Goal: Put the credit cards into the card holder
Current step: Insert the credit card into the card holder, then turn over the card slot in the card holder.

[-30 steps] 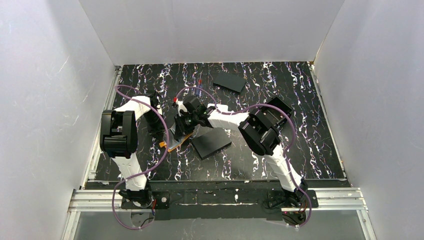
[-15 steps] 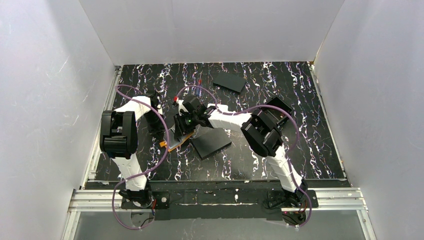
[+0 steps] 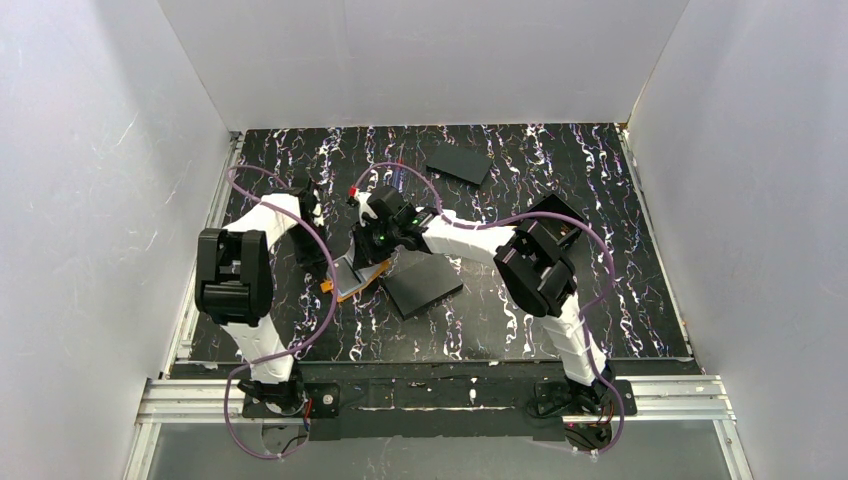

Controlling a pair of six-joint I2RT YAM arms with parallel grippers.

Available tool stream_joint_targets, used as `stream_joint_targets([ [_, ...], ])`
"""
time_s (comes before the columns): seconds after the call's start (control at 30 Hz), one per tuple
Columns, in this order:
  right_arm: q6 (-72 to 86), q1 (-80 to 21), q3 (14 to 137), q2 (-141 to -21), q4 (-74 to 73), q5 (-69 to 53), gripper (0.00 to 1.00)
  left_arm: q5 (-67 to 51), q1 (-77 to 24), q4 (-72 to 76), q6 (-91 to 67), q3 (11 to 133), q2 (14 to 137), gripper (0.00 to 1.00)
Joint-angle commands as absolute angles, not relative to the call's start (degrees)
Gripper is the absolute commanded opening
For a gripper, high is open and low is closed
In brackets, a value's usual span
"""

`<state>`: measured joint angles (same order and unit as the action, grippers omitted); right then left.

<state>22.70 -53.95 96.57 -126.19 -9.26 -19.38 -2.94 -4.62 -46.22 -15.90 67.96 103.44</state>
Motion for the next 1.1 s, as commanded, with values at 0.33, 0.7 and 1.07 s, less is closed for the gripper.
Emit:
stream_joint_targets([
  [0.33,24.6,-54.6,94.9,-128.0,-4.5,-20.8,0.21,-4.4,-4.7,-45.0,-17.4,66.6,93.9,0.15],
  [0.7,24.7,-54.6,90.2,-129.5,-2.9,-17.4,0.14,-10.5,-3.8,-43.3,-20.5,64.3,91.7,0.27],
  [1.07,25.1,-54.6,88.8,-129.8,-1.2,-18.4,0.13,-24.2,3.3,-32.1,-30.7,54.4,88.6,0.43],
])
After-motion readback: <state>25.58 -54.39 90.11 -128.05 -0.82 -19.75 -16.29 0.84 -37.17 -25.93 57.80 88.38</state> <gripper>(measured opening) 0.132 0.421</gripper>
